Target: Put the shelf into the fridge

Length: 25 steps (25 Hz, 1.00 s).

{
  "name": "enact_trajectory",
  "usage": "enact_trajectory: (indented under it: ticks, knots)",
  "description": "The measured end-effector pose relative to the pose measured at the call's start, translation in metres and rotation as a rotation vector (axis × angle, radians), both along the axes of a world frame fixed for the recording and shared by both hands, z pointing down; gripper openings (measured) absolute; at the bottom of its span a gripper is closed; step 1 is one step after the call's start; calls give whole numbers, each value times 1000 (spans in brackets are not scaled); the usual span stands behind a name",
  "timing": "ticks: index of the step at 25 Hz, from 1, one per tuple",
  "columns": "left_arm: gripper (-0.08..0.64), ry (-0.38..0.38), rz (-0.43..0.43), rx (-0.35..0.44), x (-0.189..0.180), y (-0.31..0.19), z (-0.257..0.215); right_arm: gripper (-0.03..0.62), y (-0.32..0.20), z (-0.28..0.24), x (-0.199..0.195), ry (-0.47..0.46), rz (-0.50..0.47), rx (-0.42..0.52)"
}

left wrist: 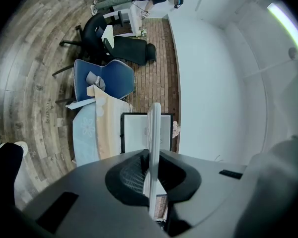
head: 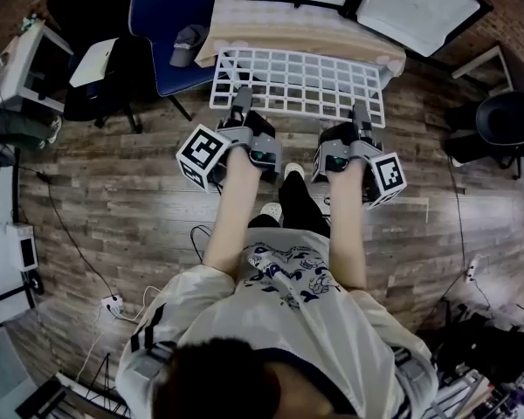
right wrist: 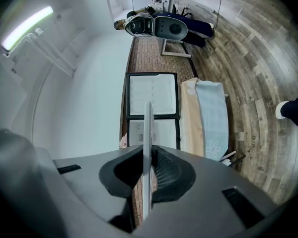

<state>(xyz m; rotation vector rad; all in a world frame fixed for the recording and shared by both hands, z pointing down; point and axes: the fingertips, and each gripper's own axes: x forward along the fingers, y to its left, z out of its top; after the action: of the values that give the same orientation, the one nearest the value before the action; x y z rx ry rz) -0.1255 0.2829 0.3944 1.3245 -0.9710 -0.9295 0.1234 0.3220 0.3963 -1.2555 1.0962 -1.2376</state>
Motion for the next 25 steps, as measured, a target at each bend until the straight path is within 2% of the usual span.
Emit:
enact_trajectory:
  ticks: [9,25]
  knots:
    - [37,-7,-31,-7,7,-58,4,49,-65,5,9,3,-27,-31]
    - [37,-9,-87,7,44,-196,-13,49,-216,-12,47,-8,-94,-5]
